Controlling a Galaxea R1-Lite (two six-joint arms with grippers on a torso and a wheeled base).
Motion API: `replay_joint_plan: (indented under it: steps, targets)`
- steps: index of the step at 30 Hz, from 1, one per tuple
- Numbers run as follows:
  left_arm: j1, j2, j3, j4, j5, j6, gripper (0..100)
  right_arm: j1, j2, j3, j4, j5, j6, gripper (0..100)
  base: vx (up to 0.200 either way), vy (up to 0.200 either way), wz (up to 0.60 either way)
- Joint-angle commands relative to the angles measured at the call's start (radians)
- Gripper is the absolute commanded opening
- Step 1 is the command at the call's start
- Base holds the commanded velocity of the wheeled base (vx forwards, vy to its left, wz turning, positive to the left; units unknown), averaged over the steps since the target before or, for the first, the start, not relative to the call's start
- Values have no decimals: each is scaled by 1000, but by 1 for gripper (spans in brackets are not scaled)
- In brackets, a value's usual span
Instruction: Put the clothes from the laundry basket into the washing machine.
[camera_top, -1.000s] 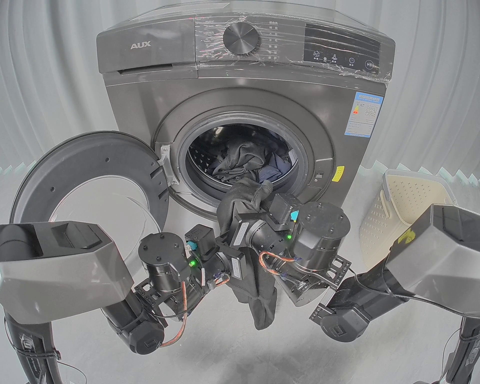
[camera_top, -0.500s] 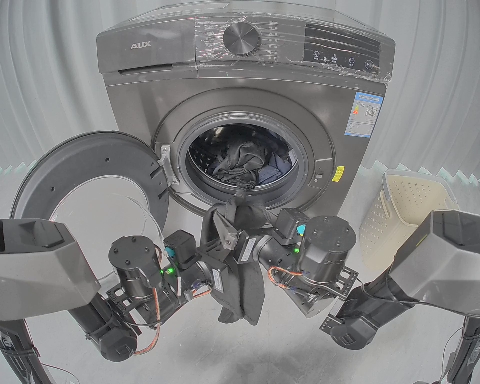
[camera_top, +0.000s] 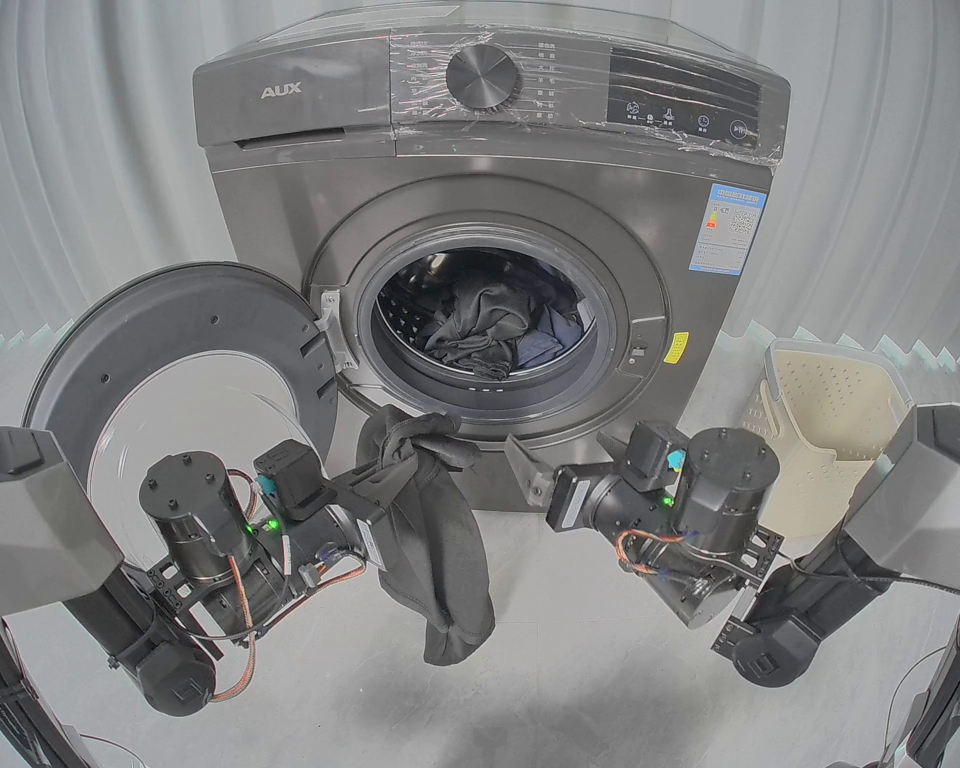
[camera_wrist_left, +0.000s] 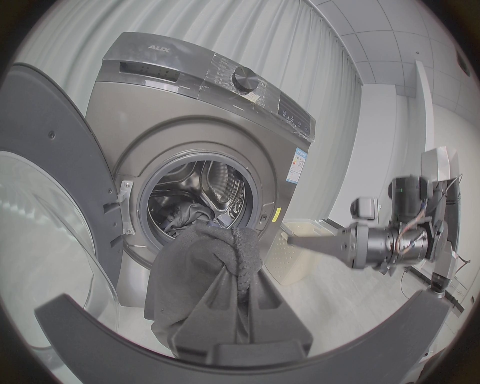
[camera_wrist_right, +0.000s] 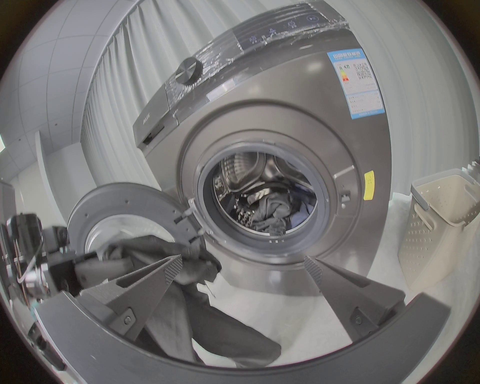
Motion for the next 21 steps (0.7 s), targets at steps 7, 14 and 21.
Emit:
replay_joint_plan:
  steps: [7, 14, 21]
  targets:
    - [3, -56, 4, -1, -8, -10, 0, 40, 110, 98, -70, 79, 4, 100, 0, 0, 0]
    - [-5, -62, 4, -1, -8, -8, 0, 80, 177, 70, -135, 148, 32, 100, 0, 0, 0]
    - [-5, -61, 4, 0, -8, -8, 0, 112, 209, 42, -199, 179, 43, 100, 0, 0, 0]
